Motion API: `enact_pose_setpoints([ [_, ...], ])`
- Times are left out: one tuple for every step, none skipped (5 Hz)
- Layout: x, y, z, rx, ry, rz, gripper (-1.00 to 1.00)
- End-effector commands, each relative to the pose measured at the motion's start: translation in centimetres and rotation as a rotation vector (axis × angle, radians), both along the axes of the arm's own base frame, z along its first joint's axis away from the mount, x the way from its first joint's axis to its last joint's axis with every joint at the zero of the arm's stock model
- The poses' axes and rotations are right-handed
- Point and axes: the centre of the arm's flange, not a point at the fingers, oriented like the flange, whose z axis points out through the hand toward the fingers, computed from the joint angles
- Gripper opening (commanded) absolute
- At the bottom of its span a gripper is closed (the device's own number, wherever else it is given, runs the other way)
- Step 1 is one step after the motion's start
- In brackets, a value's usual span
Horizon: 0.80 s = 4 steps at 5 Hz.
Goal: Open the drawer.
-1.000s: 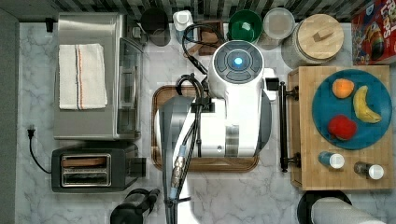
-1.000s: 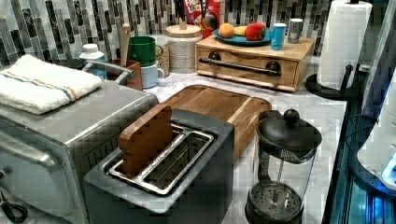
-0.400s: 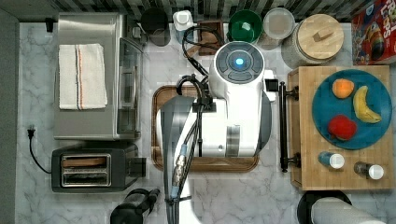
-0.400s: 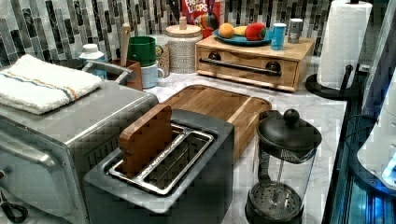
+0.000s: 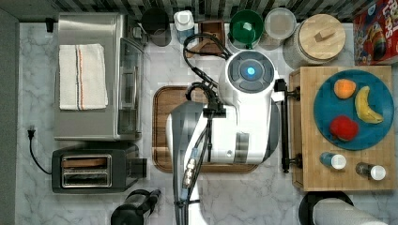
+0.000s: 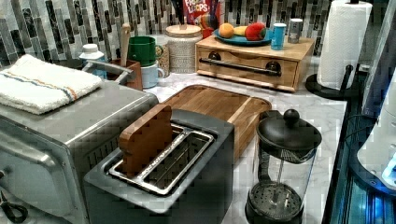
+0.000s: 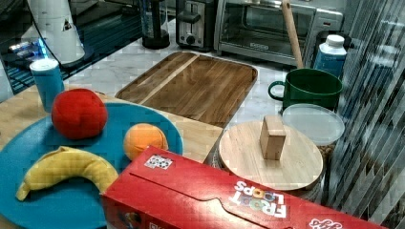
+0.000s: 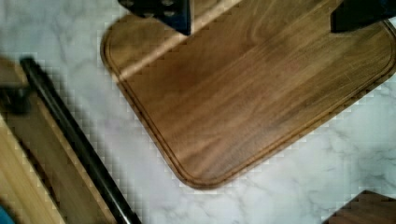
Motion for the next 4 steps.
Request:
enact_pose_setpoints([
  [-3.7,-5.8,-1.6,-0.069,0.035,0.355,1.0],
  [-4.0,-8.2,-2.2,-0.053,0.044,0.45,1.0],
  [-4.6,-10.4,-2.7,-0.047,0.011,0.52,1.0],
  [-4.5,-13.3,-2.2,-0.041,-0.004,0.575,1.0],
])
